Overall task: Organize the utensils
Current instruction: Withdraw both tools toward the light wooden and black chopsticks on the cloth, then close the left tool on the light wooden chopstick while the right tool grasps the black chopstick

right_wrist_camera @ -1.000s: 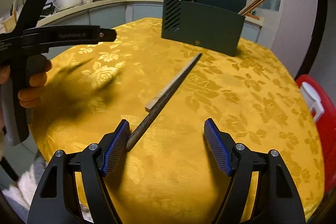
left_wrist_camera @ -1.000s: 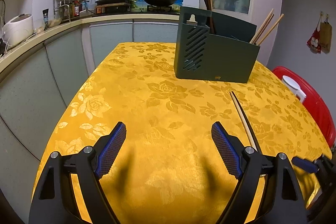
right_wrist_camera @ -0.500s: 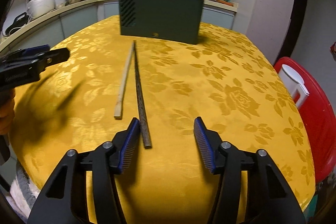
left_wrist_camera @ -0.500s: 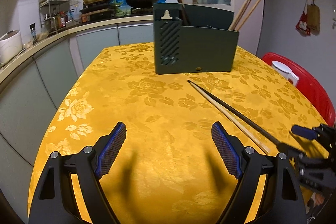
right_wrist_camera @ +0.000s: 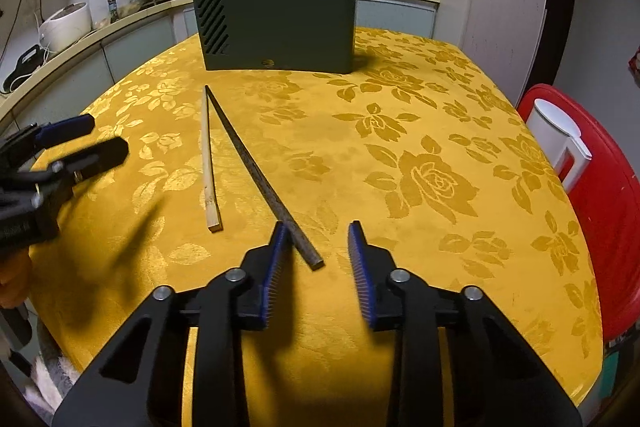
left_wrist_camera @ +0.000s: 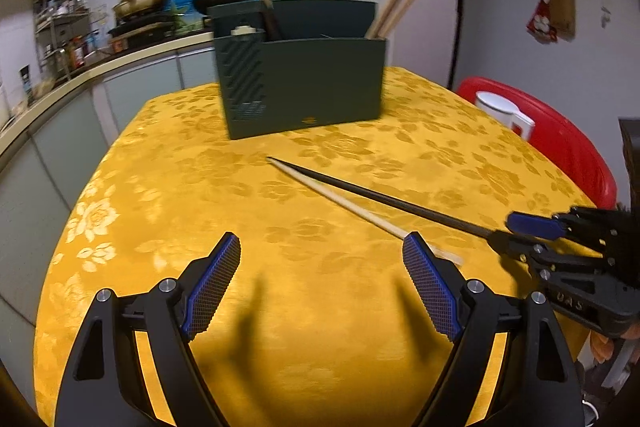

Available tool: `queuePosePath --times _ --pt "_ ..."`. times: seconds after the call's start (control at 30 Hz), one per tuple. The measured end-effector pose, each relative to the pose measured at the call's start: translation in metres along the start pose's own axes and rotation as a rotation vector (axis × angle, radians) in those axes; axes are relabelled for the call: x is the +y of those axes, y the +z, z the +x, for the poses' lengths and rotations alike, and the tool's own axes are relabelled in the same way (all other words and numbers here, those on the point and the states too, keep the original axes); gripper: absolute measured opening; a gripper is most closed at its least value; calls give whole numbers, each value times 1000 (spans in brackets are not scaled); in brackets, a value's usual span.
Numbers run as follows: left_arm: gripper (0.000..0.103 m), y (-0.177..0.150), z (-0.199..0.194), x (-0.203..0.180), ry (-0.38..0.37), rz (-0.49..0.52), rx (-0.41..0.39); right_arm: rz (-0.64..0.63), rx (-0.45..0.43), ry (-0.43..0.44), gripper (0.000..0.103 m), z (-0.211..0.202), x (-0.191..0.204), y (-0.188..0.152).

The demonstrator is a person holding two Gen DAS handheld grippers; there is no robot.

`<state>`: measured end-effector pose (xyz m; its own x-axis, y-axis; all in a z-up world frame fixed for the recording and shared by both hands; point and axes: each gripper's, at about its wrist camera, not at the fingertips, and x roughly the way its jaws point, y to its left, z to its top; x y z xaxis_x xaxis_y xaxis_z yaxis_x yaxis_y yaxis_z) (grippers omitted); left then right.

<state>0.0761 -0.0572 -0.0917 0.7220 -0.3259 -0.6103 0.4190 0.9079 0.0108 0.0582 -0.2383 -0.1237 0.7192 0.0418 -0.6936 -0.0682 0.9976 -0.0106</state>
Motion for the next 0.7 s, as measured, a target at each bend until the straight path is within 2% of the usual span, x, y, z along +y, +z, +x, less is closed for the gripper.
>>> queuePosePath --times 0.07,0.33,0.53,0.7 --pt "81 1 4 -7 -16 14 9 -8 3 5 17 0 0 0" --pt "80 19 26 -21 -109 -5 68 31 22 64 15 0 -9 1" --pt "80 25 43 -32 -130 17 115 45 25 79 15 0 -13 2" --pt "80 25 56 -45 -129 76 168 48 25 70 14 0 -14 2"
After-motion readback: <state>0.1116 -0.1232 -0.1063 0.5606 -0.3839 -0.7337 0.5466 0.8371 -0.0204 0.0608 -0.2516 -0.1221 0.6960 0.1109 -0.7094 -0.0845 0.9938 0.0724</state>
